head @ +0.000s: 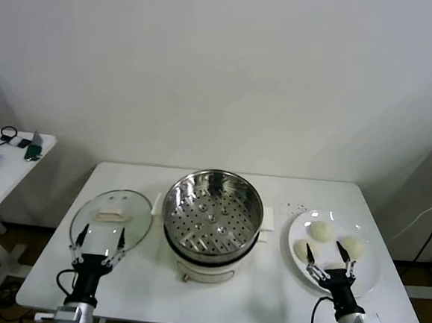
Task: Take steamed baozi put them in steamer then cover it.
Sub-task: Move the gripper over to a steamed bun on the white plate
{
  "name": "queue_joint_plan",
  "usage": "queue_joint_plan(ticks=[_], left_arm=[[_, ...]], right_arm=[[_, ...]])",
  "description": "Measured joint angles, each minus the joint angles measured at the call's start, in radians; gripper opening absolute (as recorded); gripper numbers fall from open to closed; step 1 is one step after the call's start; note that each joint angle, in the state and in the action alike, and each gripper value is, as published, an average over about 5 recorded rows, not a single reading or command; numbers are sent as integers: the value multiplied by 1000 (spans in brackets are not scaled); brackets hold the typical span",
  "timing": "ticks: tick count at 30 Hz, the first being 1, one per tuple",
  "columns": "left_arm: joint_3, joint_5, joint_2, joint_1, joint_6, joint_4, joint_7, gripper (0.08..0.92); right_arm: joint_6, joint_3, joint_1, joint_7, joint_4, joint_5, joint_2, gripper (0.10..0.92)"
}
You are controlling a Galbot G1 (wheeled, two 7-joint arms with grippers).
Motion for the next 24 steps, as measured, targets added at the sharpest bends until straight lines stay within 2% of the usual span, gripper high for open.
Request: queue_joint_plan(ticks=[9,17,24], left_arm=[[17,-1,3,10,-5,2,-17,823],[38,-11,-3,11,14,-18,-40,823],[50,-14,-1,15,19,-13,-49,823]], right_arm=[[-123,-6,100,-156,-43,-42,-209,823],[-173,-99,294,-467,-178,-133,-473,823],[-150,-333,598,-711,-342,-256,-628,823]])
